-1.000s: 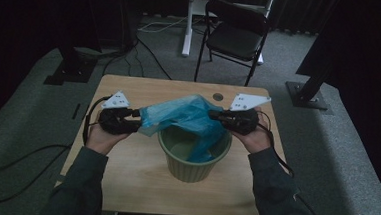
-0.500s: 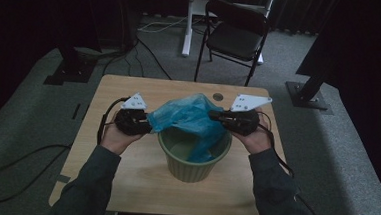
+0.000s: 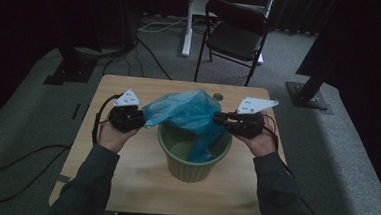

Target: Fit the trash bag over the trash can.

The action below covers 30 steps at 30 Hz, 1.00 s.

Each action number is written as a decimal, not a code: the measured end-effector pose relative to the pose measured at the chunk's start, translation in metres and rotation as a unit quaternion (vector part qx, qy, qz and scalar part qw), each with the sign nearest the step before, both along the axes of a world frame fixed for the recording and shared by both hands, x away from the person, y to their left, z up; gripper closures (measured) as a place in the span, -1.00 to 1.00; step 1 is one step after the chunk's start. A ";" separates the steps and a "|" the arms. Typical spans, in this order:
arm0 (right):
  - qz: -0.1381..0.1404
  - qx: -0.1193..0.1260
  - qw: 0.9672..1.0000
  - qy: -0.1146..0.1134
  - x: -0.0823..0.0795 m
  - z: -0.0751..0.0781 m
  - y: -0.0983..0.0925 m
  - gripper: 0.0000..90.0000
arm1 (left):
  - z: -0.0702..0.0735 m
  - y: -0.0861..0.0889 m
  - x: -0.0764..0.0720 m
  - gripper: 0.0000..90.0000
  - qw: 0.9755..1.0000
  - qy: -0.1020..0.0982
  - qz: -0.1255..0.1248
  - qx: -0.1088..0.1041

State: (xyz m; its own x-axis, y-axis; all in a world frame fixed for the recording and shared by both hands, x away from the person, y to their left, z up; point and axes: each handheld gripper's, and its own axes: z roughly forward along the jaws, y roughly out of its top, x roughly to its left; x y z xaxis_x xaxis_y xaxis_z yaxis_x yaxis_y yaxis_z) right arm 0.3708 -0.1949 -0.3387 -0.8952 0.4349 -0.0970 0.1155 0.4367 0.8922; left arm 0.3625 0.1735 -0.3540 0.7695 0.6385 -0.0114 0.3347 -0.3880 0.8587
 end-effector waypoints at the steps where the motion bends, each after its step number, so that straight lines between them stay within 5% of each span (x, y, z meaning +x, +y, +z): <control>1: 0.000 0.004 1.000 -0.001 0.000 0.002 0.000 0.59 | 0.000 -0.001 0.000 0.99 1.000 0.000 -0.001 0.001; 12: 0.007 0.017 0.999 -0.028 -0.001 0.029 0.016 0.38 | 0.000 -0.008 -0.001 0.99 1.000 -0.003 -0.010 0.008; 25: 0.014 -0.002 0.998 -0.059 0.001 0.043 0.052 0.27 | -0.001 -0.014 -0.003 0.99 1.000 -0.008 -0.018 0.018; 27: 0.011 -0.018 0.998 -0.060 0.003 0.042 0.057 0.36 | -0.001 -0.014 -0.004 0.99 1.000 -0.010 -0.019 0.018; 30: -0.016 -0.036 0.997 -0.060 0.006 0.040 0.060 0.74 | 0.000 -0.011 -0.005 0.99 1.000 -0.010 -0.016 0.016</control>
State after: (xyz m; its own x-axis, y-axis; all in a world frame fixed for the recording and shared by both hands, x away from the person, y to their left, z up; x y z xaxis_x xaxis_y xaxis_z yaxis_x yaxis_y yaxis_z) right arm 0.3772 -0.1352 -0.2988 -0.8613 0.4510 -0.2341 0.0246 0.4972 0.8673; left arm 0.3573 0.1626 -0.3545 0.7888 0.6141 0.0252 0.3042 -0.4257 0.8522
